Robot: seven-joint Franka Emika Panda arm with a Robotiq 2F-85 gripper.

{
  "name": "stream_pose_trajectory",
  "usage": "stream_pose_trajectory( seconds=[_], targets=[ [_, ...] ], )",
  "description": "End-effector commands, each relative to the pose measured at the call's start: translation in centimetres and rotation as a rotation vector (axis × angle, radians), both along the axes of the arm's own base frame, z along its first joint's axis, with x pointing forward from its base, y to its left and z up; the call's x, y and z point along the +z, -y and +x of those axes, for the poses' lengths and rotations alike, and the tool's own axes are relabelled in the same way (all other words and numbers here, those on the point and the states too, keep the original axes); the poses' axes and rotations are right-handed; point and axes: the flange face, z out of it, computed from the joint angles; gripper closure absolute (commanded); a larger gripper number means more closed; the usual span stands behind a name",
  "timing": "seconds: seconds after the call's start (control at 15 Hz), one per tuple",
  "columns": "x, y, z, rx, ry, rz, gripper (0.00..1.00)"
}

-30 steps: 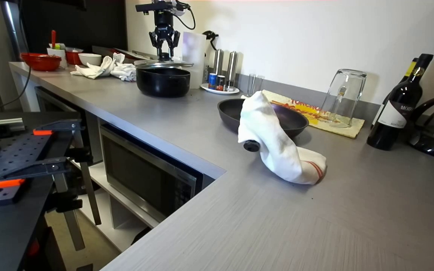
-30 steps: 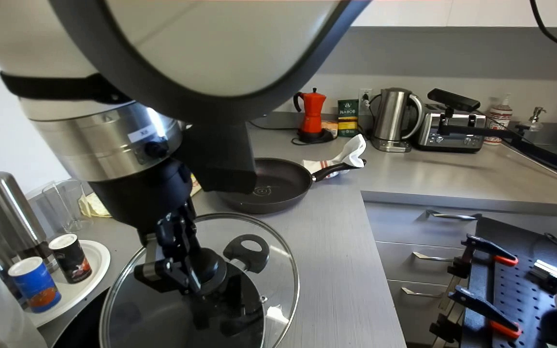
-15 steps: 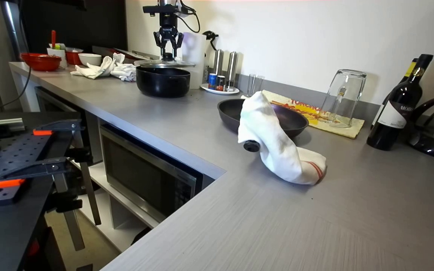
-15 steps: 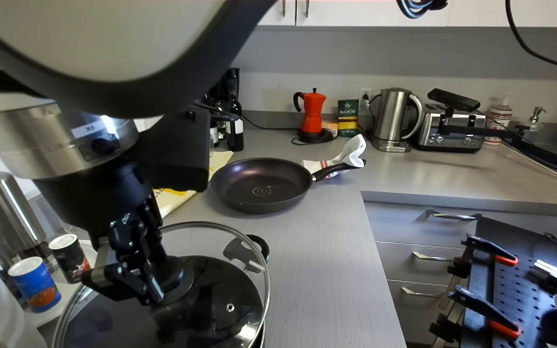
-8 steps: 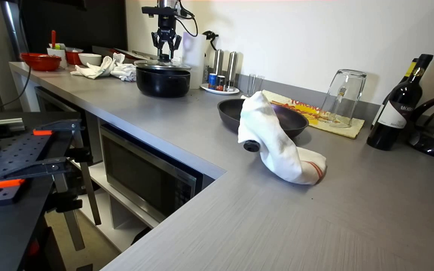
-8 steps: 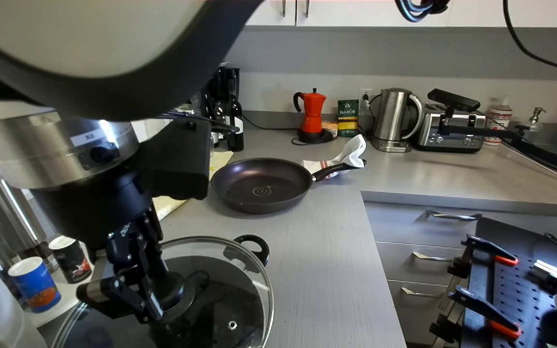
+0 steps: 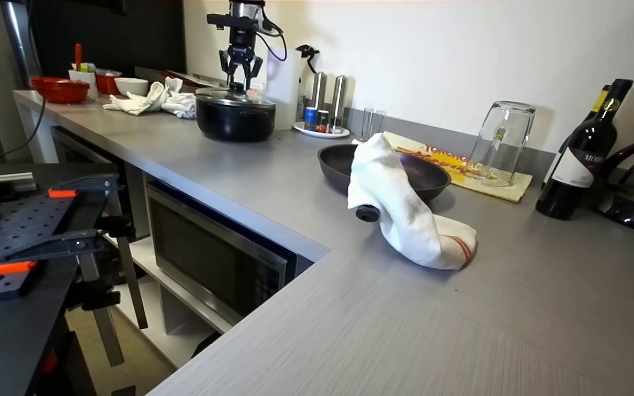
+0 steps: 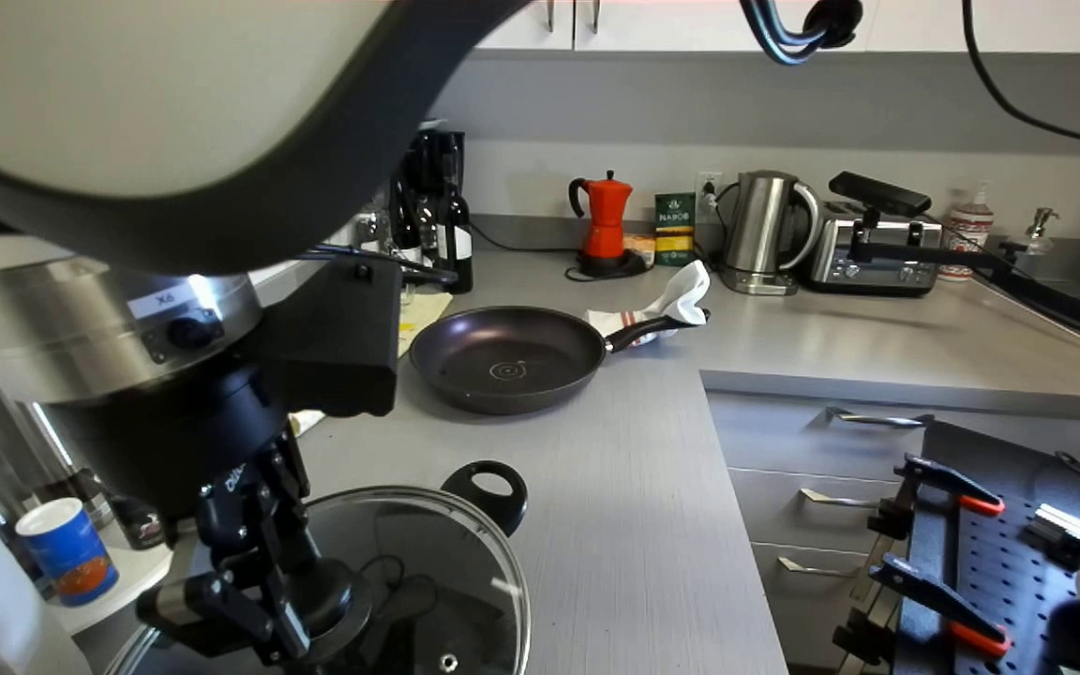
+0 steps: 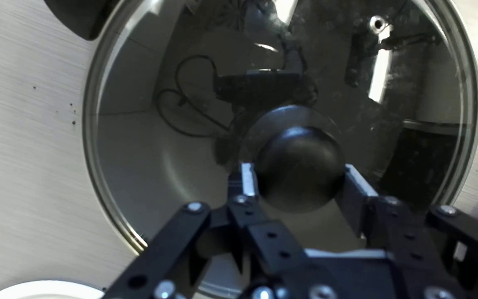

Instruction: Place the lid on the pot

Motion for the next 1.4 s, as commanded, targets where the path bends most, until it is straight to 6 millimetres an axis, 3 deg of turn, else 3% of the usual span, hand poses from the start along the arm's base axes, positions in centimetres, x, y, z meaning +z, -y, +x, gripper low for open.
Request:
stream_pose_trajectory(
  seconds=[0.0, 0.53, 1.07, 1.33],
  targets=[
    [0.4, -1.0, 0.3, 0.022, -0.025, 0.02, 0.75],
    [0.5, -1.2, 0.8, 0.032, -0.035, 0.028, 0.75],
    [1.9, -1.0, 1.1, 0.054, -0.025, 0.07, 0.75],
    [1.5, -0.5, 1.6, 0.06, -0.045, 0.085, 0.75]
  ],
)
